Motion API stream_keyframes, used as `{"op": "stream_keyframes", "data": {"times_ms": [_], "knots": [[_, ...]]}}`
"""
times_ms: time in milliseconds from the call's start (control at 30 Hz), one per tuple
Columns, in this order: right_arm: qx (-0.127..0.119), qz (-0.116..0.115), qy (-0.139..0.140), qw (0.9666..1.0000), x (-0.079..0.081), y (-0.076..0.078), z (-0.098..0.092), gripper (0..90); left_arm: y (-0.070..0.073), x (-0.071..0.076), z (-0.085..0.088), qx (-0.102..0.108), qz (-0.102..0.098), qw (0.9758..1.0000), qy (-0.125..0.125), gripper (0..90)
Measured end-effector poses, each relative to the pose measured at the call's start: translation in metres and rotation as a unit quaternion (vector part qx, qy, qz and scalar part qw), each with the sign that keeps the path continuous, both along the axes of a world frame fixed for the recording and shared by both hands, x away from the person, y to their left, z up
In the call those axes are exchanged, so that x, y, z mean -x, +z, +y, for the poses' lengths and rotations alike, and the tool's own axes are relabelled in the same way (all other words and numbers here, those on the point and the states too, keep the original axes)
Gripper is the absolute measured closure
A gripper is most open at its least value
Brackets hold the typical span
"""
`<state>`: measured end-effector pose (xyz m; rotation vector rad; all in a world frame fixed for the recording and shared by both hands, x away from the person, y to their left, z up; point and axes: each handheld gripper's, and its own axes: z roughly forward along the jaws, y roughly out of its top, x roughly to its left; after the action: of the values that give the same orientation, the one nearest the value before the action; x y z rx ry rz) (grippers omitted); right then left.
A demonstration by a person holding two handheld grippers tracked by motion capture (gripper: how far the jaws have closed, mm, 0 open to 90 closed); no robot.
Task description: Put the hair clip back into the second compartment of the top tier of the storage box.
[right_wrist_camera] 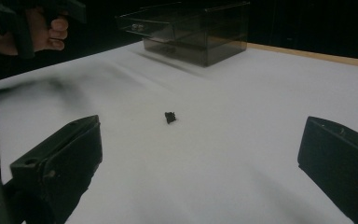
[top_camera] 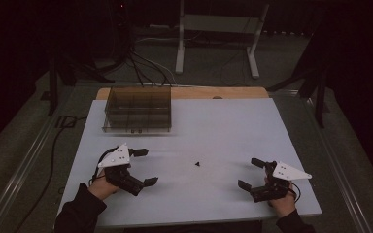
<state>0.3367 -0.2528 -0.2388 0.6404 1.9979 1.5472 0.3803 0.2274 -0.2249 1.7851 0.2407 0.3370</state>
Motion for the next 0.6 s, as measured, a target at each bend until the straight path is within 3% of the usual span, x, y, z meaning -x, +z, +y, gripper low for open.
{"op": "stream_keyframes", "data": {"times_ms": [300, 600], "knots": [[-0.002, 0.001, -0.001, 1.0000, 0.000, 0.000, -0.001, 0.0, 0.010, -0.005, -0.008, -0.001, -0.006, 1.0000, -0.007, 0.6], [-0.002, 0.004, -0.003, 1.0000, 0.000, 0.000, -0.002, 0.0, 0.015, -0.014, -0.032, -0.013, -0.005, 0.9995, -0.027, 0.6]]}}
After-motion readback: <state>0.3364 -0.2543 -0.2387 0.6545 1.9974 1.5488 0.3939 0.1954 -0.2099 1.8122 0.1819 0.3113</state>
